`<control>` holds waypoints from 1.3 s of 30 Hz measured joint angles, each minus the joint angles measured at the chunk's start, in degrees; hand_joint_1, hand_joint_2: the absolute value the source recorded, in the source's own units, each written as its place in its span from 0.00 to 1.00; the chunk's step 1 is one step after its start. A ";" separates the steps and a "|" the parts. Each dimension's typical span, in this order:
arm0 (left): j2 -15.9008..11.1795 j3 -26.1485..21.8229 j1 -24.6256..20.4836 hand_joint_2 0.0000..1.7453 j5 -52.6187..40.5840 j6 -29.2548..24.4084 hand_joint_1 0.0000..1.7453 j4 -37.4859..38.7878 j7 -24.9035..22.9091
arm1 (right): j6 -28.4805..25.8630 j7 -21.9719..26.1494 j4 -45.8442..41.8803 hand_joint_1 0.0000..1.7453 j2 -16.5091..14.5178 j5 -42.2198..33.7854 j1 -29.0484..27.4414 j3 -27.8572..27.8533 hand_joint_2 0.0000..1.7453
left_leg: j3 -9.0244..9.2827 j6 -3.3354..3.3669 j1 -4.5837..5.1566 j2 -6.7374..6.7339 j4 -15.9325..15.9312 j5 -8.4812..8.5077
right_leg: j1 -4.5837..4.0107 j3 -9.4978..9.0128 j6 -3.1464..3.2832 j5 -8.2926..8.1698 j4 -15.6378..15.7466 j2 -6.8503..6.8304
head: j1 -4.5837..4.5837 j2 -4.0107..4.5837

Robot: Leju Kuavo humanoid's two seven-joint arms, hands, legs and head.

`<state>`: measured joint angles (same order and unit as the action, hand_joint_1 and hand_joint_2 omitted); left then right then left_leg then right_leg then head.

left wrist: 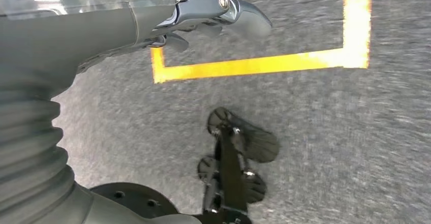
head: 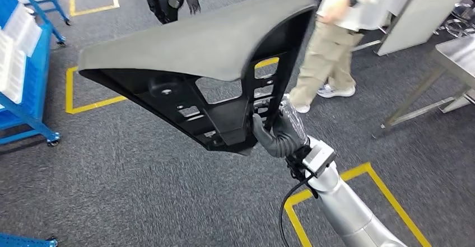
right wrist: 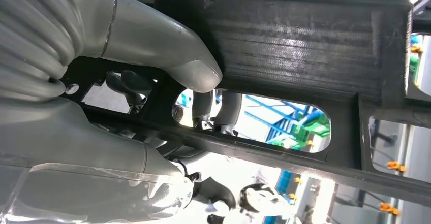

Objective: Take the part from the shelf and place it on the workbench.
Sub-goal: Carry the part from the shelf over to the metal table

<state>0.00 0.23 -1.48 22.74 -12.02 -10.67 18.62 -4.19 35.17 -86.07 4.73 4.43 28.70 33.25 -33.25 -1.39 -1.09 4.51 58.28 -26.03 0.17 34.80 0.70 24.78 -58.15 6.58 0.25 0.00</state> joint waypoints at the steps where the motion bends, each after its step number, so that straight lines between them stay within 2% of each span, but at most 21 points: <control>1: 0.00 0.01 -0.08 1.00 -0.11 -0.05 0.00 0.01 -0.03 | 0.13 0.07 -0.07 1.00 0.02 -0.03 -0.09 -0.20 1.00 | 0.13 0.17 0.11 -0.08 -0.24 -0.13 | 0.10 0.23 -0.37 -0.11 -0.01 0.62 | 0.00 0.00; 2: 0.03 0.03 -0.17 1.00 -0.20 -0.08 0.00 0.01 -0.05 | 0.16 0.08 -0.15 1.00 0.07 -0.03 -0.22 -0.38 1.00 | 0.19 0.49 0.12 -0.72 -0.33 -0.04 | 0.21 0.35 -0.72 -0.18 0.06 1.04 | -0.04 0.00; 4: 0.09 0.09 -0.24 1.00 -0.27 -0.08 0.00 0.01 -0.07 | 0.18 0.12 -0.37 1.00 0.18 -0.04 -0.28 -0.77 1.00 | 0.54 1.22 0.02 -2.15 -0.91 0.21 | 0.03 1.00 -1.28 0.74 -1.25 -0.89 | 0.12 0.01; 6: 0.13 0.13 -0.12 1.00 -0.21 -0.06 0.00 0.01 -0.09 | 0.30 0.16 -0.55 1.00 0.25 -0.05 -0.23 -1.07 1.00 | 0.76 1.76 0.04 -3.62 -1.25 0.31 | -0.05 3.69 -1.72 3.81 -6.85 -4.47 | 0.41 0.01; 8: 0.11 0.13 0.03 1.00 -0.09 -0.04 0.00 0.01 -0.19 | 0.49 0.17 -0.60 1.00 0.28 -0.05 -0.37 -1.19 1.00 | 0.76 1.93 0.14 -5.11 -1.24 0.19 | 0.25 7.56 -2.08 6.81 -14.46 -5.84 | 0.54 0.00; 9: 0.11 0.13 0.08 1.00 -0.04 -0.02 0.00 0.01 -0.28 | 0.55 0.17 -0.60 1.00 0.34 -0.05 -0.50 -1.27 1.00 | 0.79 1.91 0.16 -5.85 -1.23 0.10 | 0.41 8.62 -2.22 7.05 -16.39 -6.01 | 0.55 0.00; 11: 0.15 0.17 0.06 1.00 -0.09 0.10 0.00 0.01 -0.43 | 0.58 0.17 -0.65 1.00 0.51 -0.05 -0.65 -1.55 1.00 | 1.02 1.72 0.16 -7.21 -1.20 -0.14 | 0.60 6.94 -2.34 4.35 -12.95 -6.60 | 0.56 0.00; 13: 0.19 0.25 0.00 1.00 -0.18 0.22 0.00 0.01 -0.45 | 0.58 0.17 -0.88 1.00 0.71 -0.06 -0.65 -1.92 1.00 | 1.44 1.36 0.28 -8.32 -1.16 -0.51 | 0.35 2.41 -2.03 0.92 -4.43 -8.69 | 0.55 0.00; 15: 0.10 0.27 -0.02 1.00 -0.12 0.16 0.00 0.01 -0.44 | 0.57 0.17 -1.31 1.00 0.91 -0.07 -0.67 -2.27 1.00 | 1.80 0.75 0.49 -9.27 -1.15 -0.88 | -0.15 0.15 -1.35 -0.05 0.03 -10.04 | 0.50 0.00; 18: -0.49 0.22 -0.18 1.00 0.49 -0.43 0.00 0.01 -0.37 | 0.50 0.10 -2.11 1.00 1.29 0.01 -1.01 -2.89 1.00 | 2.31 -0.37 0.40 -10.19 -1.14 -1.40 | -0.33 0.06 -0.31 0.02 0.58 -8.55 | 0.46 0.00; 20: -1.17 -0.08 -0.22 1.00 1.16 -1.21 0.00 0.01 -0.29 | 0.42 -0.05 -2.69 1.00 1.49 0.14 -1.20 -3.25 1.00 | 1.39 -0.90 0.11 -8.18 1.44 -3.24 | -0.06 -0.25 0.41 -0.19 0.98 -7.42 | 0.42 0.00; 23: -2.80 -0.93 -0.03 1.00 2.26 -2.30 0.00 0.01 -0.39 | 0.40 -0.18 -3.11 1.00 1.56 0.40 -1.73 -3.41 1.00 | -4.21 -1.15 -0.05 -5.24 12.83 -8.46 | -0.13 -0.40 1.03 -0.19 1.07 -5.57 | 0.22 0.00; 25: -3.68 -1.63 0.14 1.00 3.00 -2.57 0.00 0.01 -0.59 | 0.44 -0.26 -3.16 1.00 1.56 0.54 -2.24 -3.43 1.00 | -6.18 -1.10 -0.03 -4.98 15.79 -8.20 | -0.28 -0.51 1.09 -0.16 1.00 -4.01 | 0.19 0.00; 27: -4.09 -2.26 0.27 1.00 3.59 -2.62 0.00 0.01 -0.76 | 0.53 -0.31 -3.17 1.00 1.51 0.59 -2.47 -3.43 1.00 | -4.02 -0.74 -0.04 -4.23 9.83 -3.83 | -0.30 -0.73 0.98 -0.08 0.88 -2.40 | 0.18 0.00; 29: -4.21 -2.78 0.35 1.00 3.85 -2.65 0.00 0.01 -0.92 | 0.70 -0.32 -3.21 1.00 1.30 0.70 -2.49 -3.42 1.00 | -0.81 -0.26 -0.09 -1.97 2.16 -0.50 | -0.34 -0.68 0.67 0.04 0.66 -1.03 | 0.21 0.01; 31: -4.23 -3.14 0.25 1.00 3.88 -2.67 0.00 0.01 -0.97 | 0.81 -0.38 -3.27 1.00 1.03 0.86 -2.51 -3.39 1.00 | 0.43 0.08 0.06 -0.84 -0.69 -0.07 | -0.14 -0.31 0.09 -0.03 0.54 0.08 | 0.21 0.01; 32: -4.23 -3.22 0.08 1.00 3.88 -2.64 0.00 0.01 -0.94 | 0.82 -0.43 -3.29 1.00 0.96 0.90 -2.53 -3.39 1.00 | 0.57 0.25 0.15 -1.29 -0.96 -0.03 | 0.01 -0.15 -0.29 -0.13 0.57 0.65 | 0.21 0.00; 33: -4.20 -3.28 -0.05 1.00 3.87 -2.58 0.00 0.01 -0.92 | 0.82 -0.48 -3.33 1.00 0.93 0.93 -2.55 -3.42 1.00 | 0.69 0.56 0.14 -1.87 -1.17 0.10 | 0.11 -0.06 -0.63 -0.10 0.51 0.59 | 0.21 0.00; 35: -4.14 -3.41 -0.10 1.00 3.86 -2.37 0.00 0.01 -0.84 | 0.84 -0.55 -3.47 1.00 0.95 0.95 -2.43 -3.49 1.00 | 1.07 1.26 -0.01 -3.16 -1.78 0.36 | -0.03 0.83 -1.21 1.23 -1.38 -1.93 | 0.41 0.00; 37: -4.08 -3.51 0.12 1.00 3.86 -2.16 0.00 0.01 -0.79 | 0.94 -0.57 -3.57 1.00 0.96 0.94 -2.34 -3.52 1.00 | 1.24 1.69 -0.01 -4.49 -2.04 0.39 | 0.01 3.94 -1.64 4.59 -7.75 -5.13 | 0.61 0.00; 39: -4.07 -3.59 0.24 1.00 3.86 -2.04 0.00 0.01 -0.84 | 1.13 -0.56 -3.55 1.00 0.96 0.93 -2.56 -3.52 1.00 | 1.23 1.77 0.03 -5.83 -1.98 0.26 | 0.40 7.55 -2.04 7.07 -14.80 -5.93 | 0.63 0.00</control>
<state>-4.07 -3.36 -1.24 26.60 -14.06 -10.67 17.79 -3.06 34.62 -89.61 5.68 5.35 26.14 29.73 -32.01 0.38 -1.06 -1.32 56.30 -25.78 0.57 42.36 -1.33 31.85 -72.95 0.65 0.88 0.00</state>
